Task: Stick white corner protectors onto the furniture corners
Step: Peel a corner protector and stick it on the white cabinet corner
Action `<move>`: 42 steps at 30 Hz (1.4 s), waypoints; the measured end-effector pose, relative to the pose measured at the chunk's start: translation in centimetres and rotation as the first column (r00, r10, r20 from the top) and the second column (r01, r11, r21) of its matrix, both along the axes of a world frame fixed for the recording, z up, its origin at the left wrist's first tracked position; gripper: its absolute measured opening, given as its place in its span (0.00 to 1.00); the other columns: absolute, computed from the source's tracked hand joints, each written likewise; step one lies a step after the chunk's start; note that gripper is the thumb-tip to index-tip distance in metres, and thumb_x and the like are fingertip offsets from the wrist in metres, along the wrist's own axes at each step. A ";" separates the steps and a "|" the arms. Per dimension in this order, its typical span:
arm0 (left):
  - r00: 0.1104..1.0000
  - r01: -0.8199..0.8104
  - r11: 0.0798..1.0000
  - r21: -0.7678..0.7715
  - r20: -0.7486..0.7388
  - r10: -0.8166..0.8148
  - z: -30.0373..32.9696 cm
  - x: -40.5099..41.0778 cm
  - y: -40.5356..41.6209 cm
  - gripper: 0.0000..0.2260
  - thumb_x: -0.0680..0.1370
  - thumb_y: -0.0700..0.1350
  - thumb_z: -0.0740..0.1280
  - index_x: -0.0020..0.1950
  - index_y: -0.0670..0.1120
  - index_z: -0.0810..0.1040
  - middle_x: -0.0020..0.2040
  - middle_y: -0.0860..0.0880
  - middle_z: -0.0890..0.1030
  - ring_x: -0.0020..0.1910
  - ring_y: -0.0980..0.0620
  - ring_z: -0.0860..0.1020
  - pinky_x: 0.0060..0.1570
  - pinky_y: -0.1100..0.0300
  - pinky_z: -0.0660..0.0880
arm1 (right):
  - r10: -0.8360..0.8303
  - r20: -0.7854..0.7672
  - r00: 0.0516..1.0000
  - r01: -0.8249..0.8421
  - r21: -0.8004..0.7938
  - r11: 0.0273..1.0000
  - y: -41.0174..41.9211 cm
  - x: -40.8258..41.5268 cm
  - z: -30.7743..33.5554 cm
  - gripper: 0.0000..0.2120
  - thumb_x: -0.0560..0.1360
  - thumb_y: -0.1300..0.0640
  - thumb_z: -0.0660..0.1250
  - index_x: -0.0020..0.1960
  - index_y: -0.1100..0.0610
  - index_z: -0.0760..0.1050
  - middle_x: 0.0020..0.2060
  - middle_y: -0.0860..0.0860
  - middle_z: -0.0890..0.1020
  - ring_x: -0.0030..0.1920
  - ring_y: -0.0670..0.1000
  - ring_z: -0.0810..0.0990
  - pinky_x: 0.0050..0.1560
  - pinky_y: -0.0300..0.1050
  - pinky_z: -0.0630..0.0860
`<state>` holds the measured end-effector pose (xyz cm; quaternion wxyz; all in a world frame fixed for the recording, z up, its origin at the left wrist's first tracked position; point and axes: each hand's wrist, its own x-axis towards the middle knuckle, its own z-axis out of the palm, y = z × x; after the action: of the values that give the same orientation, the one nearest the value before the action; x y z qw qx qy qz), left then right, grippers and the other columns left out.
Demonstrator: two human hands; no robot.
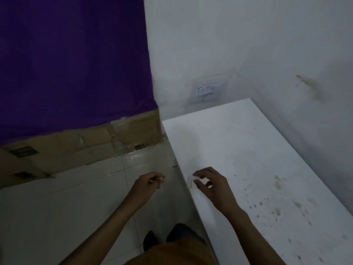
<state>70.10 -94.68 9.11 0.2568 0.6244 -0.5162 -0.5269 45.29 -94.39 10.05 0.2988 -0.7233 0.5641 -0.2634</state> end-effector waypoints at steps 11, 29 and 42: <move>0.977 -0.207 0.971 0.121 -0.021 0.210 -5.7 1.4 -20.4 0.06 0.80 0.43 0.64 0.50 0.49 0.80 0.46 0.49 0.81 0.42 0.53 0.78 0.46 0.60 0.73 | 0.055 -0.072 0.996 -0.054 0.017 0.998 -23.9 1.1 -2.7 0.09 0.74 0.58 0.71 0.54 0.54 0.80 0.49 0.46 0.81 0.45 0.43 0.79 0.41 0.28 0.75; 0.866 -0.487 0.841 0.238 0.007 0.500 -14.0 -0.4 -34.7 0.05 0.77 0.39 0.68 0.50 0.47 0.81 0.47 0.49 0.82 0.45 0.50 0.81 0.48 0.58 0.77 | 0.424 -0.182 0.887 -0.374 0.252 0.892 -41.2 8.8 -16.0 0.09 0.76 0.57 0.67 0.55 0.54 0.81 0.53 0.49 0.81 0.51 0.50 0.77 0.48 0.38 0.69; 0.878 -0.475 0.849 0.231 0.052 0.477 -16.0 -0.7 -34.8 0.03 0.74 0.38 0.71 0.46 0.45 0.83 0.40 0.52 0.83 0.39 0.61 0.80 0.43 0.68 0.77 | 0.432 -0.112 0.895 -0.375 0.336 0.864 -41.8 9.0 -17.4 0.07 0.76 0.56 0.68 0.53 0.51 0.82 0.49 0.47 0.83 0.48 0.48 0.77 0.46 0.38 0.68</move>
<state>69.41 -129.48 -6.91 0.3046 0.7569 -0.2781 -0.5069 54.26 -136.18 -7.40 0.4026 -0.7915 0.4584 -0.0364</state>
